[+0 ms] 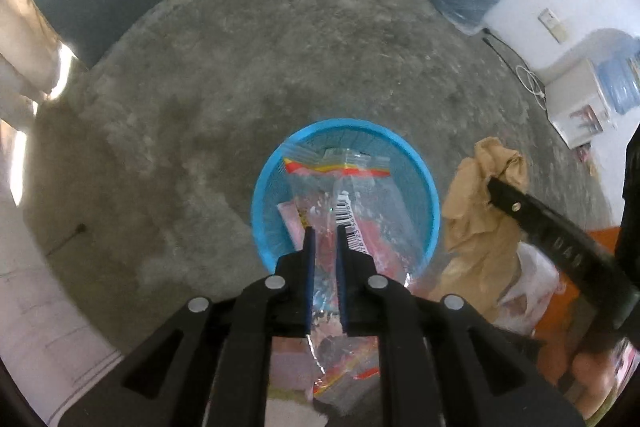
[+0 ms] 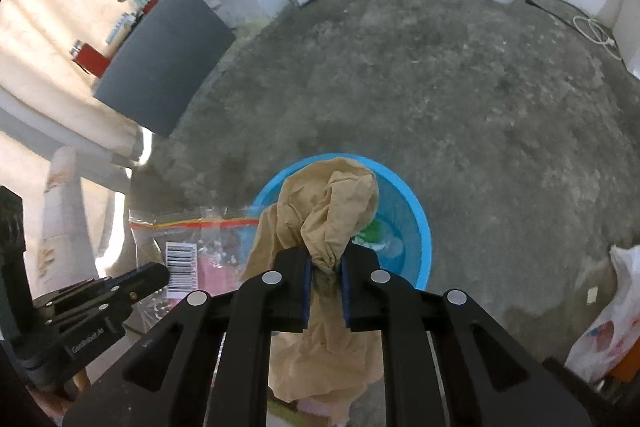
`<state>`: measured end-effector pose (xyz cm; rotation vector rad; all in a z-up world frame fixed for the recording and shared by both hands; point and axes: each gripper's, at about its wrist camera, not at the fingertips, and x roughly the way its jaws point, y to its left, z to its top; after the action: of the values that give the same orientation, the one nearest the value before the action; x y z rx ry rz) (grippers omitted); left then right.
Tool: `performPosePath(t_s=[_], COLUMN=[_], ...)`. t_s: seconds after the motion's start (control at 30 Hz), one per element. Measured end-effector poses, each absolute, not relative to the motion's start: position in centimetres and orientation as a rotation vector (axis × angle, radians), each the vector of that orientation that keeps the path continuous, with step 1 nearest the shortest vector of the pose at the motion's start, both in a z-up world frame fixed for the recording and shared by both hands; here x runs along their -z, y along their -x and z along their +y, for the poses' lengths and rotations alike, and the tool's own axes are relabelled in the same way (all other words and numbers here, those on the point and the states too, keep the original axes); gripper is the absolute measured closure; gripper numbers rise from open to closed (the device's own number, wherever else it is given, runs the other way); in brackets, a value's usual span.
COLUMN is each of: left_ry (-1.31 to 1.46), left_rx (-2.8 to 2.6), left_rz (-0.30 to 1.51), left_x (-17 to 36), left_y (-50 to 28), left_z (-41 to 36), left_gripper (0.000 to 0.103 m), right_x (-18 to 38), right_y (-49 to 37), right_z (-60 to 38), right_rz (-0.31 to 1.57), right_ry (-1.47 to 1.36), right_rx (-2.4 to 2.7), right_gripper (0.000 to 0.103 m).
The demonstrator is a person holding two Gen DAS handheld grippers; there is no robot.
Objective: Collect trash
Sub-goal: 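Open both tools over the wastebasket to drop paper and bag, then move both open tools back toward the table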
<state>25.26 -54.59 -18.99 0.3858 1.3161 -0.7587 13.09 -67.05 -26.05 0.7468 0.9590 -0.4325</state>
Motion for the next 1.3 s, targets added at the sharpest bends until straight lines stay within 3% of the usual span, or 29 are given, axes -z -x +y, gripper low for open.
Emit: performPosePath(t_s=[0.07, 0.13, 0.2, 0.27, 0.37, 0.57, 0.8, 1.07, 1.3], left_ry=[-0.373, -0.363, -0.345, -0.338, -0.336, -0.266, -0.191, -0.010, 0.106], left_rx=[0.763, 0.752, 0.761, 0.758, 0.789, 0.802, 0.878, 0.939, 0.931], left_rz=[1.310, 1.299, 1.306, 1.279, 1.260, 1.265, 1.190, 1.092, 0.988], left_x=[20.1, 21.1, 21.5, 21.3, 21.0, 18.7, 11.8, 3.5, 0.3], left_y=[-25.6, -26.0, -26.3, -26.3, -26.2, -26.1, -23.9, -19.1, -13.7], left_z=[-55.3, -55.7, -56.0, -55.8, -55.8, -54.8, -51.8, -43.5, -30.9], left_gripper=[0.091, 0.085, 0.065, 0.055, 0.048, 0.046, 0.038, 0.026, 0.019], right_x=[27.2, 28.6, 29.6, 30.5, 31.6, 31.7, 28.7, 25.0, 21.3], right_y=[-14.1, -15.0, -15.5, -15.9, -16.1, -13.8, -7.6, -0.1, 4.2], right_z=[-67.4, -67.9, -68.2, -68.4, -68.9, -69.8, -69.4, -64.6, -58.5], right_rz=[0.972, 0.989, 0.994, 1.002, 1.024, 1.009, 0.901, 0.882, 0.918], right_ry=[-0.742, -0.744, -0.756, -0.756, -0.765, -0.833, -0.936, -0.927, -0.818], right_rx=[0.430, 0.435, 0.426, 0.429, 0.450, 0.497, 0.465, 0.411, 0.373], right_gripper=[0.087, 0.077, 0.063, 0.051, 0.043, 0.040, 0.037, 0.032, 0.023])
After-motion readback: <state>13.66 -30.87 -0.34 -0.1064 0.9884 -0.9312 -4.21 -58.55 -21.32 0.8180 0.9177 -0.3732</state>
